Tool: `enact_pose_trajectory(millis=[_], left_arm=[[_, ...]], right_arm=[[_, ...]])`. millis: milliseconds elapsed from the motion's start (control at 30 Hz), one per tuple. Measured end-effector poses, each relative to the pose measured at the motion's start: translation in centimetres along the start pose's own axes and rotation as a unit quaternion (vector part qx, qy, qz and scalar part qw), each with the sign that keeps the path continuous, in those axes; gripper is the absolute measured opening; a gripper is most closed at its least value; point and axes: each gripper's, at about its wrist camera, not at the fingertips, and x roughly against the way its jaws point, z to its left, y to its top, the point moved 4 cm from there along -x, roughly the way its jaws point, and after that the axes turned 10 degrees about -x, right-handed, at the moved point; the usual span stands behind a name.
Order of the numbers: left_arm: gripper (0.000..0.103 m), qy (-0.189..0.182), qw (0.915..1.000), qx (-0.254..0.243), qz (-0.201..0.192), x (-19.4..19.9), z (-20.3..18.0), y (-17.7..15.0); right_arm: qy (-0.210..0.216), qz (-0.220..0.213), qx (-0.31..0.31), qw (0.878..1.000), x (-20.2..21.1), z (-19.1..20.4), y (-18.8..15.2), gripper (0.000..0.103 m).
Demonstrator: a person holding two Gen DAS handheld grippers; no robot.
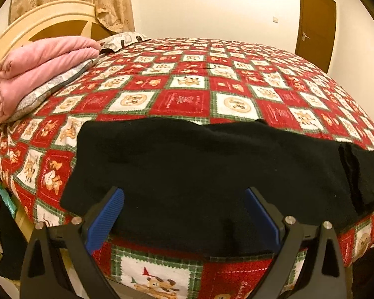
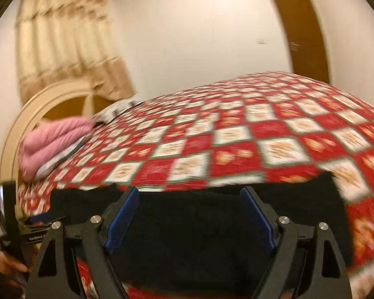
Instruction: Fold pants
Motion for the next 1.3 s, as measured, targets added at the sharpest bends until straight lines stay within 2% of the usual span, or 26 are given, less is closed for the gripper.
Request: enact_pose_trajectory(millis=[133,167,233,333,400,467,567,667,733,1000,1100,1133,1233,1300], left_arm=[[0.099,-0.008,0.9998,0.01,0.015,-0.8,-0.2,-0.5],[0.099,-0.012,0.9996,0.014,0.019,-1.1,-0.3,-0.7],[0.099,-0.017,0.9994,0.016,0.027,-1.4,-0.5,-1.0],[0.099,-0.01,0.9994,0.014,0.029,-1.4,-0.1,-1.5],[0.099,0.0,0.9994,0.019,0.028,-1.2,0.7,-1.7],[0.099,0.01,0.999,0.034,0.026,-1.0,2.2,-2.1],[0.099,0.041,0.996,0.078,0.014,-0.4,5.5,-3.1],[0.099,0.06,0.9855,0.159,0.004,0.0,9.5,-4.3],[0.099,0.05,0.9771,0.207,-0.004,-0.2,11.4,-4.9],[0.098,-0.026,0.955,0.294,-0.029,-2.6,13.1,-5.5],[0.097,-0.034,0.9482,0.313,-0.042,-2.9,13.6,-5.7],[0.095,-0.037,0.946,0.318,-0.052,-2.8,13.7,-5.7],[0.066,-0.05,0.9431,0.32,-0.073,-2.0,13.7,-5.6],[0.058,-0.046,0.9444,0.315,-0.081,-1.7,13.8,-5.4]], right_arm=[[-0.081,0.007,-0.013,0.997,1.6,-3.6,-1.8,0.085],[-0.086,0.018,-0.02,0.996,1.2,-4.0,-2.2,0.085],[-0.081,0.049,-0.032,0.995,-0.2,-4.1,-3.3,0.085],[-0.042,0.111,-0.03,0.993,-2.5,-2.2,-6.1,0.085],[-0.06,0.101,0.025,0.993,-2.7,0.1,-7.2,0.086],[-0.035,0.103,0.065,0.992,-2.5,2.3,-7.5,0.086],[-0.027,0.07,0.099,0.992,-1.2,4.4,-7.0,0.086],[-0.019,0.055,0.116,0.992,-0.8,6.0,-6.7,0.086],[-0.01,0.059,0.12,0.991,-0.8,6.6,-6.9,0.086],[-0.012,0.077,0.113,0.991,-0.8,6.7,-7.5,0.086],[-0.017,0.079,0.104,0.991,-0.8,6.3,-7.4,0.086],[-0.017,0.081,0.101,0.992,-0.8,6.2,-7.4,0.086],[-0.017,0.087,0.095,0.992,-1.1,6.1,-7.5,0.086],[-0.017,0.088,0.095,0.991,-1.2,6.1,-7.5,0.086]])
